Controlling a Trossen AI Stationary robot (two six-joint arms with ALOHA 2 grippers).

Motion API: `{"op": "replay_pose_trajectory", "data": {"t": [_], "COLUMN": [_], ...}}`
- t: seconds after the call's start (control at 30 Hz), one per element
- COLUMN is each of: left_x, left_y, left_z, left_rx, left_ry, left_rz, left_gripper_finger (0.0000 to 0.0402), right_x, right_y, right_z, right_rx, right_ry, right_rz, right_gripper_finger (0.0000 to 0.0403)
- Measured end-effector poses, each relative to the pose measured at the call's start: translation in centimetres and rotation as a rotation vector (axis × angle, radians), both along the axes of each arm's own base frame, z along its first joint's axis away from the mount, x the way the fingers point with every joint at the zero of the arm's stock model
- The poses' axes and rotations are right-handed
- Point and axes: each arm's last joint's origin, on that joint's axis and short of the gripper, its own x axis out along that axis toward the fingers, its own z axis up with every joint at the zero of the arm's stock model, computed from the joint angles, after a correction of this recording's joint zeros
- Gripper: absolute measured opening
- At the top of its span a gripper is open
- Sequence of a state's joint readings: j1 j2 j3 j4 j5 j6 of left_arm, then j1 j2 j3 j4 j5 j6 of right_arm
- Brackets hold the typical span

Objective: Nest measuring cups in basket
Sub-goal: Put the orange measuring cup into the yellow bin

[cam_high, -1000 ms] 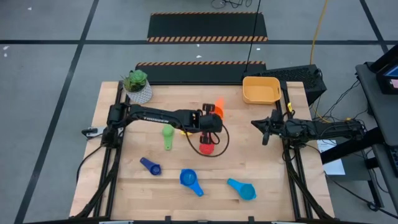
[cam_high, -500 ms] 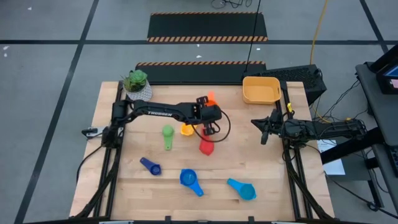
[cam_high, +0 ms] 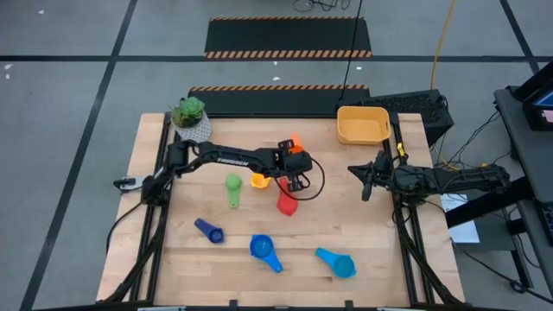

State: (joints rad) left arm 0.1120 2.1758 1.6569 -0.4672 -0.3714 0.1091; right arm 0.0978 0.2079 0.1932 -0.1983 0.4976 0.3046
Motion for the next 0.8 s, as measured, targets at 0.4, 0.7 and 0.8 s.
{"op": "replay_pose_trajectory", "data": {"t": [0.4, 0.7, 0.8], "left_x": [0.0, -0.3, -0.8], "left_y": [0.2, -0.5, -0.9], "left_z": [0.0, 1.2, 3.1], "left_rx": [-0.045, -0.051, -0.047], "left_ry": [-0.026, -0.019, -0.047], "left_rz": [0.041, -0.031, -0.045], "left_gripper_finger": [0.0113, 0.0148, 0.0149], "right_x": [0.1, 0.1, 0.1], "right_y": [0.0, 0.0, 0.0], "right_z": [0.1, 0.1, 0.0], "right_rx": [-0.009, -0.009, -0.012], "right_ry": [0.001, 0.001, 0.004], "right_rz": [0.003, 0.003, 0.004], "right_gripper_finger": [0.0, 0.0, 0.0]}}
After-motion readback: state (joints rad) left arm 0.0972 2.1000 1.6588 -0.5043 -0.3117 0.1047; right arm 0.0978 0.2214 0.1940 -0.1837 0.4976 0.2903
